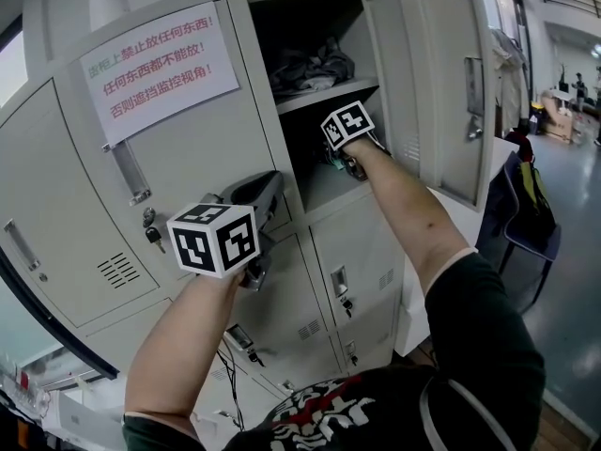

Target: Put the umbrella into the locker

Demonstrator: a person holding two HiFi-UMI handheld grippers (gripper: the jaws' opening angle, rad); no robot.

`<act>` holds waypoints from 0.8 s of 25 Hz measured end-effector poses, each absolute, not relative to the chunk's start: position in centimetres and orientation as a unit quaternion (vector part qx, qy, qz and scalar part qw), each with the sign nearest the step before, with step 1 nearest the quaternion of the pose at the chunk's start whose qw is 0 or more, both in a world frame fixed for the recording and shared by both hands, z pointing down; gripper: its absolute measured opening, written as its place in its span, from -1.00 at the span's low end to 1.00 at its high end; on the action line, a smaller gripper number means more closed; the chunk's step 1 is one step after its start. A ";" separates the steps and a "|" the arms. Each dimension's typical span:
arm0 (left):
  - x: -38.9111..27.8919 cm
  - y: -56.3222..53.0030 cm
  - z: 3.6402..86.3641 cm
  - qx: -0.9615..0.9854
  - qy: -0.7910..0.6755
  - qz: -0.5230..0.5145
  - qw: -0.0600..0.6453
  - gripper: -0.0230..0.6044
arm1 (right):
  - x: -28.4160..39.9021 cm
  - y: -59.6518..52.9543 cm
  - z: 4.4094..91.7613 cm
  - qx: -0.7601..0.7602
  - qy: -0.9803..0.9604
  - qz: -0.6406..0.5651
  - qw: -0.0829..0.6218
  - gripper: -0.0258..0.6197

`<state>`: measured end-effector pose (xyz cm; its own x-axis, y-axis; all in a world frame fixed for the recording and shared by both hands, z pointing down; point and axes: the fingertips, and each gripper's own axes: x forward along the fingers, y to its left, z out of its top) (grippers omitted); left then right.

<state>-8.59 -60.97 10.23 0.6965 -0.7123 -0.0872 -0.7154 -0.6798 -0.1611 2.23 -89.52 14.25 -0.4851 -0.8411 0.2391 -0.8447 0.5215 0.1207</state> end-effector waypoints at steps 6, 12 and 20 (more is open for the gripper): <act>-8.3 -60.9 10.1 -0.917 0.388 0.009 0.092 -0.90 | 2.6 -89.2 14.4 0.490 -0.862 0.011 0.131 0.12; -8.3 -60.9 10.3 -0.916 0.389 0.008 0.092 -0.90 | 2.9 -88.6 14.0 0.491 -0.862 0.005 0.125 0.12; -8.8 -60.5 10.7 -0.919 0.383 0.016 0.093 -0.90 | 3.3 -84.9 11.2 0.494 -0.866 -0.026 0.080 0.12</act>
<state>-8.77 -60.52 10.67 0.7059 -0.7012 -0.1002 -0.7071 -0.6892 -0.1583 3.26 -84.85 11.18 -0.4998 -0.8587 0.1132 -0.8503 0.5113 0.1248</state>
